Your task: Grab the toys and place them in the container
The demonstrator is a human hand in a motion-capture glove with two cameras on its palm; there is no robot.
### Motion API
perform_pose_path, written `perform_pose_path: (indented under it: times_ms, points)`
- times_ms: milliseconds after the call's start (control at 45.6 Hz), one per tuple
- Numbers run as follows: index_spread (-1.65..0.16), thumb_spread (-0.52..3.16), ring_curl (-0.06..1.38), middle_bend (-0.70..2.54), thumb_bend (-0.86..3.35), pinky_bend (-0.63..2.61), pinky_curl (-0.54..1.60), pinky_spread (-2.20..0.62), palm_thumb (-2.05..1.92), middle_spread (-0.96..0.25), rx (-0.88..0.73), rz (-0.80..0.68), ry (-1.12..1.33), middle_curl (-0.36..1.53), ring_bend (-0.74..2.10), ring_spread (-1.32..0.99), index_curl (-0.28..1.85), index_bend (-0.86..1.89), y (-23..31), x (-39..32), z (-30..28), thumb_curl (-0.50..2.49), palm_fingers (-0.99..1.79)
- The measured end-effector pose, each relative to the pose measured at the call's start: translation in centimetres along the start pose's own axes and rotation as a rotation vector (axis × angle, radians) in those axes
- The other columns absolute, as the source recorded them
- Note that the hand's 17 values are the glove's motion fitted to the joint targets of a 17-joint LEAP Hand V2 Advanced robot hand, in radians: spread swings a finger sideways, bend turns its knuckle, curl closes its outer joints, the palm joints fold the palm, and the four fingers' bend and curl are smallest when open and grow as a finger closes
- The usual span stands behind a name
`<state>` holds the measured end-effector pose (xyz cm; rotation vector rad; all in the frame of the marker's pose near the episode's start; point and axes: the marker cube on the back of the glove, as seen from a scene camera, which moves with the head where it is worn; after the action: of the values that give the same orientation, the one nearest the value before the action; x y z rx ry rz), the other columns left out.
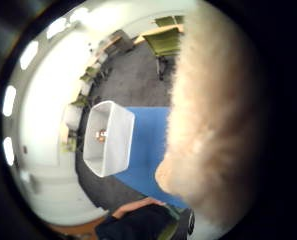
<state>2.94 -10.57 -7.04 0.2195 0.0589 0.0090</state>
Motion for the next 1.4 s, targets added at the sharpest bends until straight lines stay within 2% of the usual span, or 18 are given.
perform_pose_path:
  times_ms: [44,132,153,241,351,482,548,636,746,833,899,921,965,1031,1118,1206,1316,1403]
  points:
    - [-0.35,0.88,0.54,0.97,0.16,0.72,0.37,-0.49,0.61,-0.34,0.024,-0.069,-0.018,0.68,1.21,-0.38,0.44,0.18,-0.2,-3.6,-1.5,0.75,1.2]
    - [-0.35,0.87,0.53,0.97,0.16,0.73,0.38,-0.49,0.6,-0.34,0.054,-0.37,-0.178,0.68,1.23,-0.38,0.45,0.17,0.7,-11.5,-4.4,0.78,1.19]
    - [-0.35,0.87,0.53,0.98,0.15,0.73,0.38,-0.49,0.6,-0.34,0.06,-0.389,-0.187,0.68,1.23,-0.38,0.45,0.17,0.6,-13.1,-4.7,0.79,1.19]
    - [-0.35,0.87,0.53,0.98,0.15,0.74,0.38,-0.49,0.6,-0.34,0.087,-0.275,-0.092,0.69,1.24,-0.38,0.46,0.16,-1.4,-19.1,-4.7,0.82,1.18]
    - [-0.35,0.86,0.53,0.98,0.14,0.74,0.38,-0.49,0.6,-0.34,0.081,-0.409,-0.165,0.69,1.25,-0.37,0.48,0.16,-1.7,-27.1,-4.5,0.85,1.17]
    - [-0.35,0.86,0.52,0.99,0.13,0.74,0.38,-0.49,0.6,-0.34,0.042,-0.371,-0.194,0.69,1.26,-0.37,0.49,0.15,-2.1,-34.2,-3.3,0.88,1.17]
    - [-0.35,0.87,0.52,0.99,0.13,0.74,0.38,-0.49,0.6,-0.34,0.045,-0.408,-0.128,0.69,1.27,-0.37,0.49,0.15,-3.0,-33.8,-1.9,0.9,1.16]
    - [-0.35,0.87,0.52,1.0,0.13,0.74,0.38,-0.49,0.6,-0.34,0.036,-0.472,-0.158,0.7,1.28,-0.37,0.5,0.15,-5.2,-29.9,0.0,0.92,1.16]
    - [-0.35,0.88,0.51,1.0,0.13,0.75,0.38,-0.49,0.6,-0.34,-0.004,-0.421,-0.177,0.7,1.29,-0.36,0.5,0.15,-5.6,-30.3,0.9,0.94,1.15]
    - [-0.35,0.88,0.51,1.0,0.12,0.77,0.39,-0.5,0.6,-0.34,-0.121,-0.32,-0.103,0.7,1.29,-0.37,0.5,0.12,-4.7,-32.6,1.6,0.96,1.11]
    - [-0.3,0.96,0.51,0.89,0.02,0.88,0.42,-0.46,0.46,-0.35,-0.184,-0.327,-0.156,0.67,1.27,-0.39,0.43,-0.05,-2.5,-37.5,1.0,0.88,0.76]
    - [-0.25,1.01,0.48,0.72,-0.06,0.87,0.43,-0.42,0.33,-0.3,-0.187,-0.347,-0.171,0.62,1.15,-0.37,0.43,-0.04,-2.1,-38.0,0.9,0.81,0.18]
    - [-0.19,1.04,0.51,0.63,-0.09,0.96,0.52,-0.37,0.24,-0.22,-0.169,-0.402,-0.157,0.62,1.04,-0.31,0.51,0.11,-1.6,-37.9,0.7,0.76,-0.12]
    - [-0.15,1.07,0.41,0.55,-0.09,0.96,0.45,-0.32,0.14,-0.15,-0.13,-0.477,-0.14,0.56,0.87,-0.28,0.43,0.09,-0.9,-37.7,0.1,0.69,-0.12]
    - [-0.12,1.09,0.33,0.49,-0.06,0.95,0.41,-0.28,0.07,-0.1,-0.123,-0.408,-0.132,0.51,0.79,-0.25,0.39,0.12,-0.6,-35.2,-1.0,0.63,-0.07]
    - [-0.1,1.11,0.3,0.47,-0.05,0.94,0.4,-0.25,0.02,-0.06,-0.086,-0.403,-0.028,0.5,0.77,-0.23,0.37,0.13,0.0,-30.7,-1.4,0.57,-0.04]
    - [-0.09,1.12,0.3,0.46,-0.07,0.92,0.38,-0.22,-0.06,-0.04,-0.069,-0.415,-0.067,0.49,0.77,-0.22,0.37,0.14,2.3,-24.8,-2.5,0.51,-0.03]
    - [-0.09,1.12,0.29,0.45,-0.08,0.91,0.38,-0.21,-0.09,-0.03,-0.042,-0.413,-0.004,0.48,0.77,-0.22,0.37,0.16,3.7,-18.3,-2.8,0.45,-0.01]
